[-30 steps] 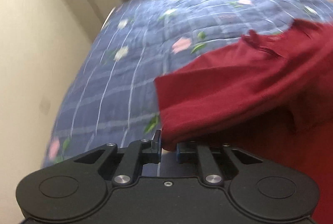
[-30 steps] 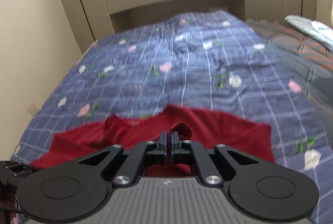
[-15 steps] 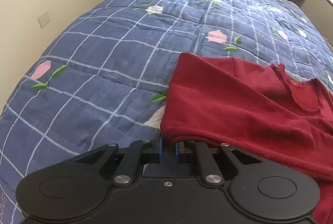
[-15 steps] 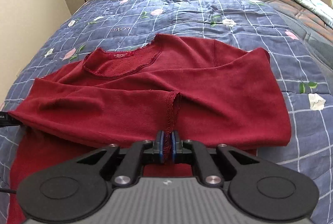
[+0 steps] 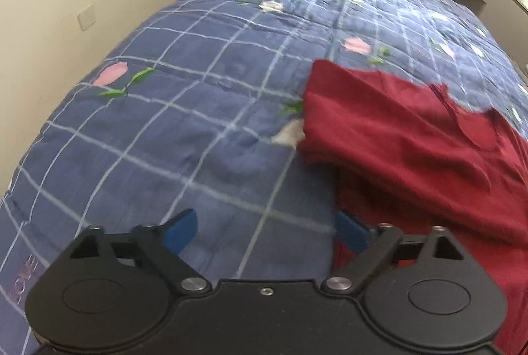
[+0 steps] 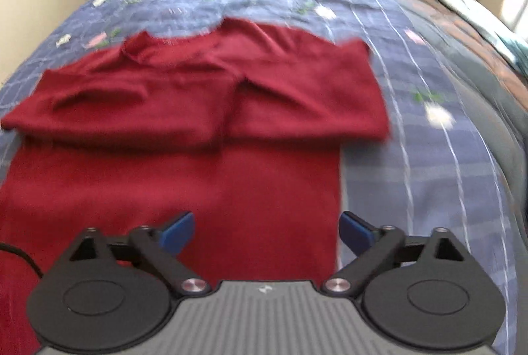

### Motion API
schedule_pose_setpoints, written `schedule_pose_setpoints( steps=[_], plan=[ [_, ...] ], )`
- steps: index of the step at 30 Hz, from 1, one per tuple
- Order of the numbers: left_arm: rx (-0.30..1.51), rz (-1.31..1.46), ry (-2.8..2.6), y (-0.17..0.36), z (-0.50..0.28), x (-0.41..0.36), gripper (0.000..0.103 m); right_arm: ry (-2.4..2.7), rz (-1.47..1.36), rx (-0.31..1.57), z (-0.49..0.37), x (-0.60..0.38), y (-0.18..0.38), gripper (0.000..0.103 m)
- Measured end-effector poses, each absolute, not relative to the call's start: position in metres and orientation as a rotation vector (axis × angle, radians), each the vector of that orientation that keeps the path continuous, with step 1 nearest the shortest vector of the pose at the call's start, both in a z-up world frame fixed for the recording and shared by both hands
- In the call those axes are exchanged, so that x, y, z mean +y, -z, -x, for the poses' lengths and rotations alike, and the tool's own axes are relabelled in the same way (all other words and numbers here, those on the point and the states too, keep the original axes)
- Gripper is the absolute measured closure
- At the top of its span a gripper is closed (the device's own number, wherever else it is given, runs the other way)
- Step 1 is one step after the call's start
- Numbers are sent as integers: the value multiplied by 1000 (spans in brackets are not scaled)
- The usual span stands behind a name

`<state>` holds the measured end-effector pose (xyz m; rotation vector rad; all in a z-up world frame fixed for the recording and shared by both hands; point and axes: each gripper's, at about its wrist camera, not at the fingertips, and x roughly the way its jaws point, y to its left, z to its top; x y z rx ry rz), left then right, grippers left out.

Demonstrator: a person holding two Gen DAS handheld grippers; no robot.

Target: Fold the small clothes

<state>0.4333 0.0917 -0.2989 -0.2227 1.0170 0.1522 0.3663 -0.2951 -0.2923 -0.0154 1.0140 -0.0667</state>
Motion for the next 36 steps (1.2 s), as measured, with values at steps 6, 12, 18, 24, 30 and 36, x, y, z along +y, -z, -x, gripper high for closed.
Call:
schedule_pose_setpoints(
  steps=[6,12,18,24,30,36],
  plan=[
    [1121,153,-48,302,-392,71,4,147,-26,1126,-299,-307,294,1],
    [1244,164,28,313,-340,57,4,136,-108,1210,-241,-315,303,1],
    [1308,118,25,315,-298,46,11,45,-171,1149,-203,-315,300,48],
    [1315,34,24,308,-280,31,46,-22,-191,1091,-188,-324,289,96],
    [1275,27,18,294,-270,16,100,-32,-117,1028,-173,-332,268,98],
    [1222,35,21,271,-238,19,100,-53,-56,994,-150,-340,244,99]
  ],
)
